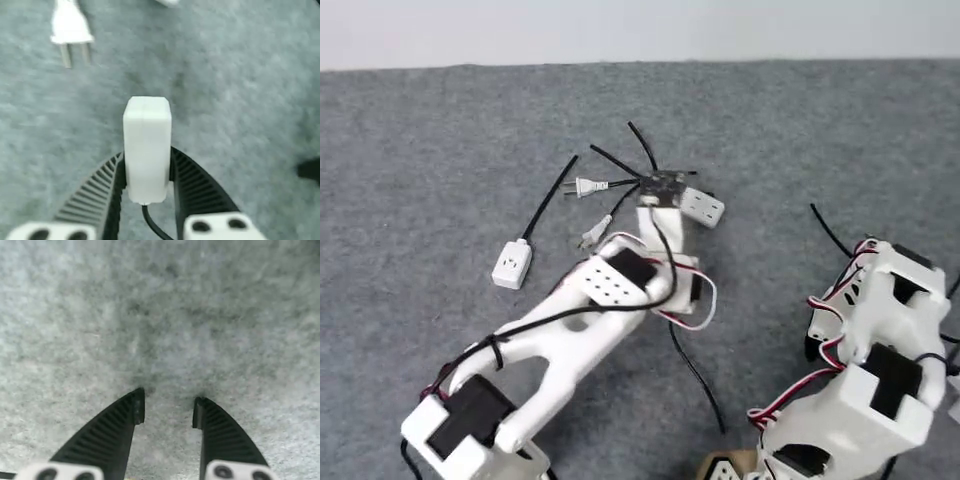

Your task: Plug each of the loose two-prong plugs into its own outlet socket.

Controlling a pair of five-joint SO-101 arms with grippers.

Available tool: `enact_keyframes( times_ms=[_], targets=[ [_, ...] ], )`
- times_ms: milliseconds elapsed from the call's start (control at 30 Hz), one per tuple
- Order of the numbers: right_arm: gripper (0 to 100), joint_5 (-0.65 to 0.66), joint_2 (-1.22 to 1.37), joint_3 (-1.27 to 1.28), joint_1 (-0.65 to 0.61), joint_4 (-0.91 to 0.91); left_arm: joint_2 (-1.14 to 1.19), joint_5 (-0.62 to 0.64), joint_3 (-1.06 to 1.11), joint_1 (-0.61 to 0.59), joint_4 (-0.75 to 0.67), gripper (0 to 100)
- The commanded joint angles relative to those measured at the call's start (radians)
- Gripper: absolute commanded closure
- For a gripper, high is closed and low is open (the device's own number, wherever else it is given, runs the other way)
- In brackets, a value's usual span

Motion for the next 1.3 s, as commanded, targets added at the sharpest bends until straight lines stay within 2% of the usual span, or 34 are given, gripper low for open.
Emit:
enact_keyframes(
  times_ms=[0,167,333,433,533,667,833,867,1033,1267],
  targets=[
    [84.4,0.012,0.015,-0.049,-0.004,-0.010,0.029,-0.005,-0.018,-0.040,-0.052,98],
    [84.4,0.012,0.015,-0.049,-0.004,-0.010,0.163,-0.005,-0.082,-0.038,-0.044,95],
    [84.4,0.012,0.016,-0.048,-0.007,-0.010,0.235,0.100,-0.150,-0.048,0.055,75],
    [84.4,0.012,0.018,-0.048,-0.010,-0.013,0.213,0.081,-0.168,-0.055,0.098,68],
    [84.4,0.012,0.018,-0.048,-0.012,-0.013,0.129,0.040,-0.166,-0.072,0.121,72],
    [84.4,0.012,0.019,-0.048,-0.012,-0.015,-0.048,-0.094,-0.142,-0.072,0.141,83],
    [84.4,0.012,0.021,-0.048,-0.025,-0.015,-0.103,-0.265,-0.051,0.083,0.078,97],
    [84.4,0.012,0.021,-0.046,-0.028,-0.013,-0.087,-0.270,-0.036,0.097,0.041,99],
    [84.4,0.014,0.013,-0.028,-0.027,-0.022,0.058,-0.209,-0.022,0.086,-0.095,99],
    [84.4,0.017,0.013,-0.028,-0.028,-0.022,0.164,-0.207,-0.084,-0.003,-0.107,99]
  ],
)
